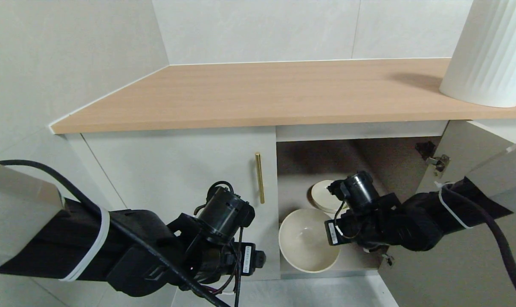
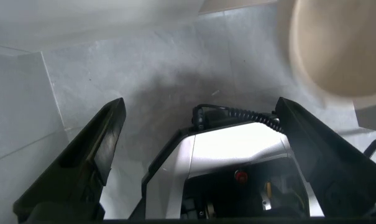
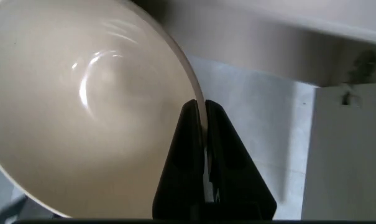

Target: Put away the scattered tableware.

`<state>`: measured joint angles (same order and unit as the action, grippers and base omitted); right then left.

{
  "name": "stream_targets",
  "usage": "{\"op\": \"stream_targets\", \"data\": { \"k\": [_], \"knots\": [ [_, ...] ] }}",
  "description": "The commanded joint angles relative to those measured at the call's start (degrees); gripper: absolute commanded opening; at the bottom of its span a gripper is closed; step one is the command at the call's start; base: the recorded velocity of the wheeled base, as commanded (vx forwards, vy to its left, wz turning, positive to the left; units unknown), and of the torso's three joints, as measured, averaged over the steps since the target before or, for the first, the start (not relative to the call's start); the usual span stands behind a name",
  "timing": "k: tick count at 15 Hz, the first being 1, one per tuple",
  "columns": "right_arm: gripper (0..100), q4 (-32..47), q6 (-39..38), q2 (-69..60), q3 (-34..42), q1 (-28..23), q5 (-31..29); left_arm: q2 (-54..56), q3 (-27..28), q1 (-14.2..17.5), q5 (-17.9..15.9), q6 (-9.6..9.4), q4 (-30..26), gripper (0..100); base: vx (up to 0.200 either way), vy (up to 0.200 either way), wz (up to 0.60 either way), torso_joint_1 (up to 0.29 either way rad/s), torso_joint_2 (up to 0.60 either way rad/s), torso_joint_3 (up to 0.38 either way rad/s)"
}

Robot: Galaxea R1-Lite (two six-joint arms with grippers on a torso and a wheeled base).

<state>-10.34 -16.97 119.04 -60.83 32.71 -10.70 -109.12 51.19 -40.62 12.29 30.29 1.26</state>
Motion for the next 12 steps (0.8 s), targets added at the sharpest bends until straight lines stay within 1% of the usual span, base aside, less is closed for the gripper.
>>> {"op": "stream_targets", "data": {
  "k": [1,2,3,4,5,6,7,8,12],
  "knots": [
    [0,-0.12,-0.26,1.98,-2.54,-3.88,0.07,0.05,0.05,0.01,0.02,0.03,0.06,100,0.0,0.0,0.0,0.0,0.0,0.0],
    [0,-0.12,-0.7,2.07,-3.5,-5.2,0.16,0.05,0.05,0.01,0.02,0.03,0.06,100,0.0,0.0,0.0,0.0,0.0,0.0],
    [0,-0.12,-4.48,2.78,-6.32,-7.31,0.33,-0.04,0.05,0.01,0.02,0.03,0.06,100,0.0,0.0,0.0,0.0,0.0,0.0],
    [0,-0.12,-5.44,3.04,-7.02,-7.57,0.33,-0.04,-0.04,0.01,0.02,0.03,0.06,100,0.0,0.0,0.0,0.0,0.0,0.0],
    [0,-0.03,-9.31,4.09,-9.66,-8.71,0.33,-0.04,0.05,0.01,0.02,0.03,0.06,100,0.0,0.0,0.0,0.0,0.0,0.0],
    [0,-0.03,-11.6,4.53,-11.33,-9.24,0.33,0.05,0.05,0.01,0.02,0.03,0.06,100,0.0,0.0,0.0,0.0,0.0,0.0],
    [0,-0.03,-11.6,4.53,-11.33,-9.24,0.33,0.05,0.05,0.01,0.02,0.03,0.06,100,0.0,0.0,0.0,0.0,0.0,0.0],
    [0,0.23,-16.17,6.12,-15.02,-10.82,0.16,-0.04,0.05,0.01,0.02,0.03,0.06,100,0.0,0.0,0.0,0.0,0.0,0.0],
    [0,0.76,-19.24,9.28,-18.97,-13.81,-0.02,0.05,0.05,0.01,0.46,0.03,0.06,100,0.0,0.0,0.0,0.0,0.0,0.0]
  ]
}}
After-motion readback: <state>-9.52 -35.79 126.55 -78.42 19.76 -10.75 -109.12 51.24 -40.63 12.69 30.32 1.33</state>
